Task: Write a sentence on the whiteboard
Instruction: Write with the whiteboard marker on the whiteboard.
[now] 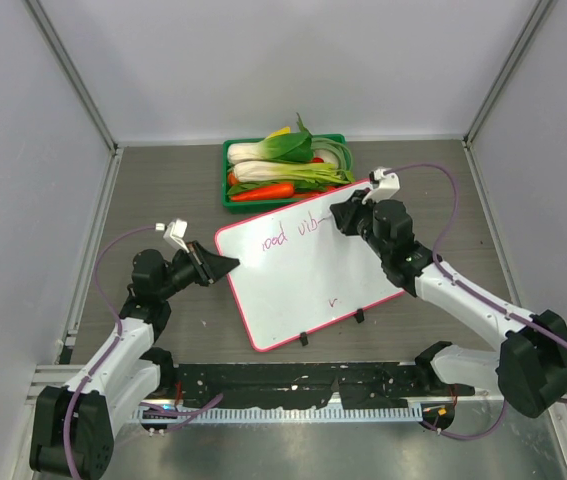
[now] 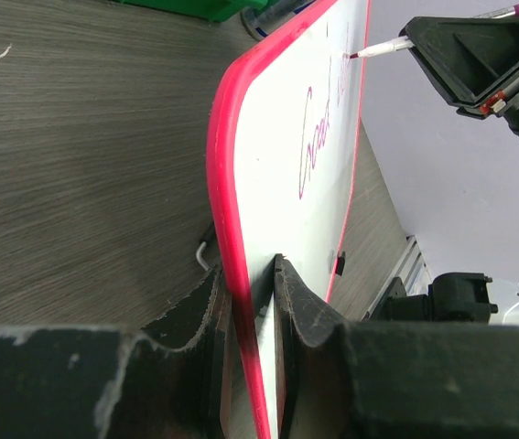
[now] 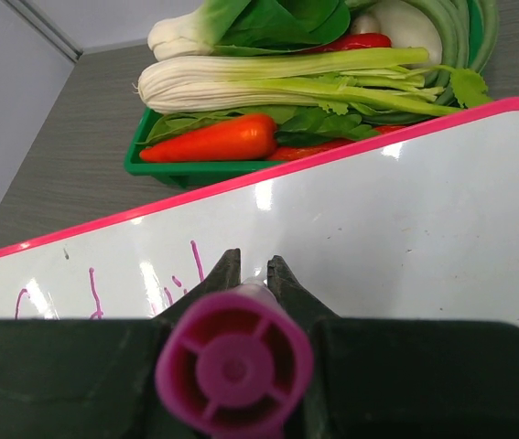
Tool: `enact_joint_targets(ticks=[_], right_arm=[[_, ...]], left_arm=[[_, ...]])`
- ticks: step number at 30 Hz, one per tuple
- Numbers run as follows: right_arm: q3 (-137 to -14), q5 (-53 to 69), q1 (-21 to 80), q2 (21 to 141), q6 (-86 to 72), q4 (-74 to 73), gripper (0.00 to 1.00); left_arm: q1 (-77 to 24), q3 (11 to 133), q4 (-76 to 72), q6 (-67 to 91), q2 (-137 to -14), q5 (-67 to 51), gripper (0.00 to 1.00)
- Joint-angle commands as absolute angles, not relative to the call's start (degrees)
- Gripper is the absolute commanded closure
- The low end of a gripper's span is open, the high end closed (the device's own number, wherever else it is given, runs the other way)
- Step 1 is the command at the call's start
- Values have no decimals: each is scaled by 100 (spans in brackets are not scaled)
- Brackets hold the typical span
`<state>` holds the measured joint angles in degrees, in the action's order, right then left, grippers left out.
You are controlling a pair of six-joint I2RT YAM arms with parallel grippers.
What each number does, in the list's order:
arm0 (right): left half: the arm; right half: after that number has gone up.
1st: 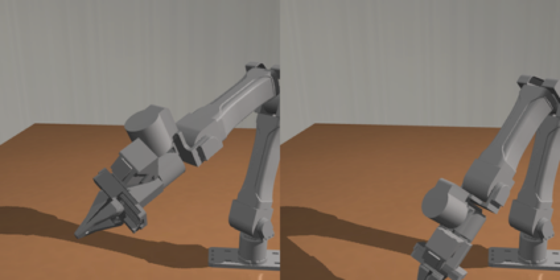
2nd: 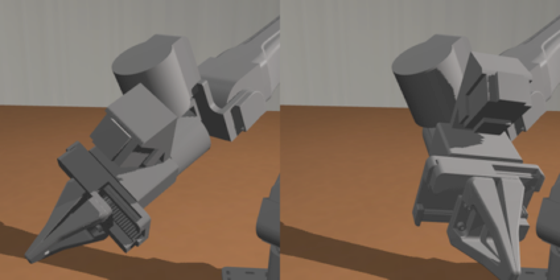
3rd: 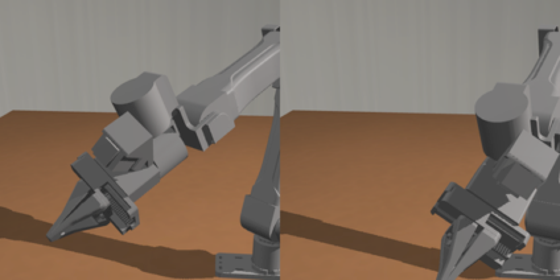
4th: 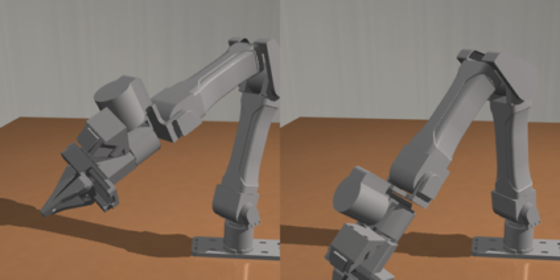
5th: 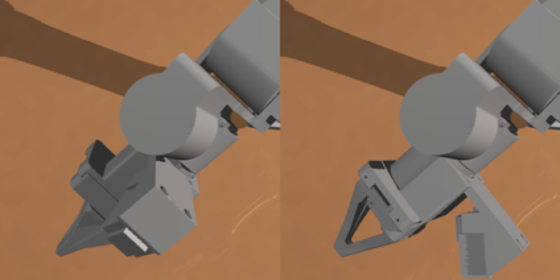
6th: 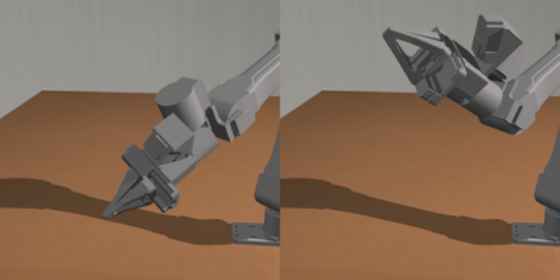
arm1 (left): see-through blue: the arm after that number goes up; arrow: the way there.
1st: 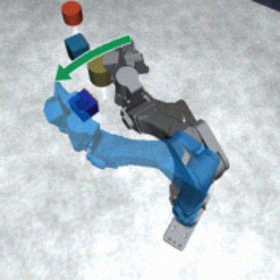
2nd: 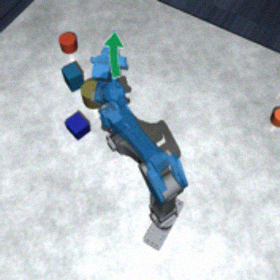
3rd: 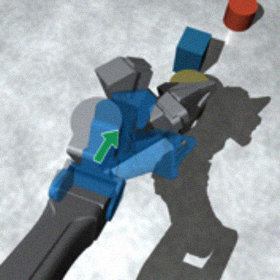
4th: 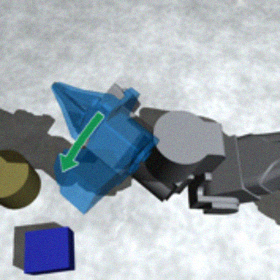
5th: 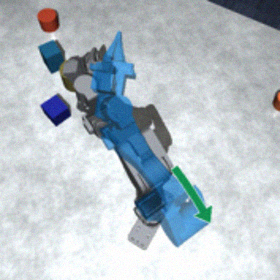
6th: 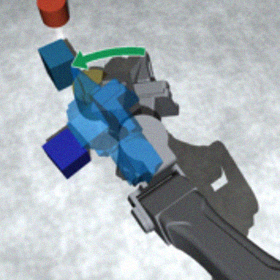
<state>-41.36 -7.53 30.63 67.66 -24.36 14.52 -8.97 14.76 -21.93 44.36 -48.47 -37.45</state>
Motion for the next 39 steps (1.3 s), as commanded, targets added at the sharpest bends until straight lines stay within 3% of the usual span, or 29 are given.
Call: enact_joint_targets(ticks=[1,21,39], right_arm=[[-4385,-932,3015,6899,-2382,1485,99],[-4175,-211,3015,6917,-2496,1433,99],[-3841,-439,3015,6504,-2417,1178,99]], left_arm=[[-984,1591,-1951,3885,-4878,-3665,100],[-976,1608,-1960,3850,-4948,-3674,100],[-976,1582,-1934,3858,-4887,-3656,100]])
